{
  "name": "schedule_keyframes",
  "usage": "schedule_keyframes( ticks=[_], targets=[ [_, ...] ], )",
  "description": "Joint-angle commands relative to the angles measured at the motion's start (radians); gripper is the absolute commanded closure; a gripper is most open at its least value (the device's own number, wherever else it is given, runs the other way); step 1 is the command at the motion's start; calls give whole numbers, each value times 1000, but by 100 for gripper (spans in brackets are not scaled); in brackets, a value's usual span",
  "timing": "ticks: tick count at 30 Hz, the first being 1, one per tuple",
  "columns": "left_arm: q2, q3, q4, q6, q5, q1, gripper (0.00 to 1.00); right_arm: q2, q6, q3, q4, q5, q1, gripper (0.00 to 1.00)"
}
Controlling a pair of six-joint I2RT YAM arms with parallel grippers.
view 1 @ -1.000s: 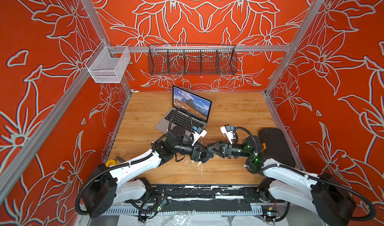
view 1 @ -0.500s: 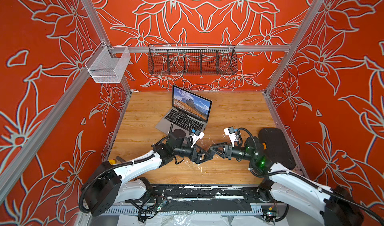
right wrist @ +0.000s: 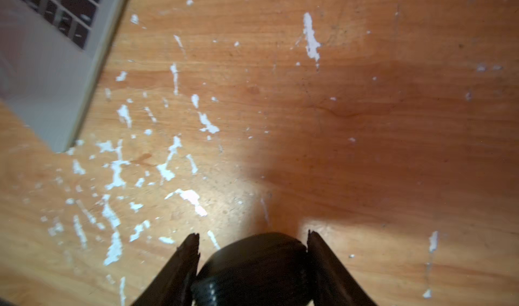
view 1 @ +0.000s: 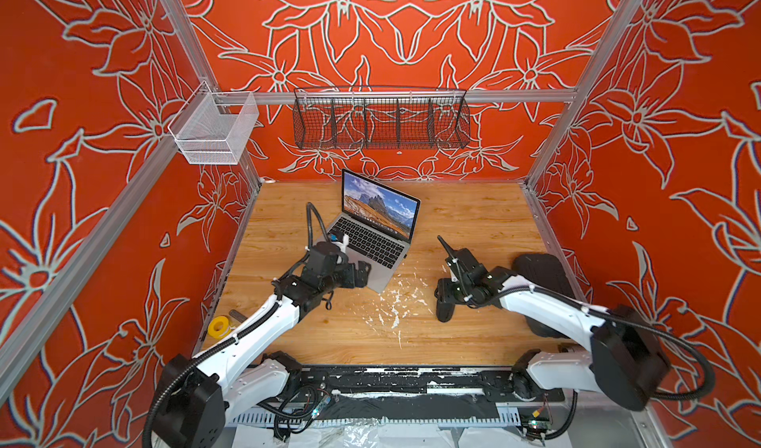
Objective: Insert the wireless mouse receiver into the laptop
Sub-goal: Place the mouse at the center of the board, then reset both arms
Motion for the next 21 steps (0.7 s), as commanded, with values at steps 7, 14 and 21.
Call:
schedule_keyframes(
  ticks=[7,14,21],
  targets=[
    [-119,-115,84,136,-388,236,3,55,-106,59,55,247,-35,3],
    [-95,-286,384,253,-183,325,3,-305,-372,-133,264,546,-152,3],
    [57,-327,634,401,-34,336,3,-457,-714,-466,878,476,-304,2]
  ],
)
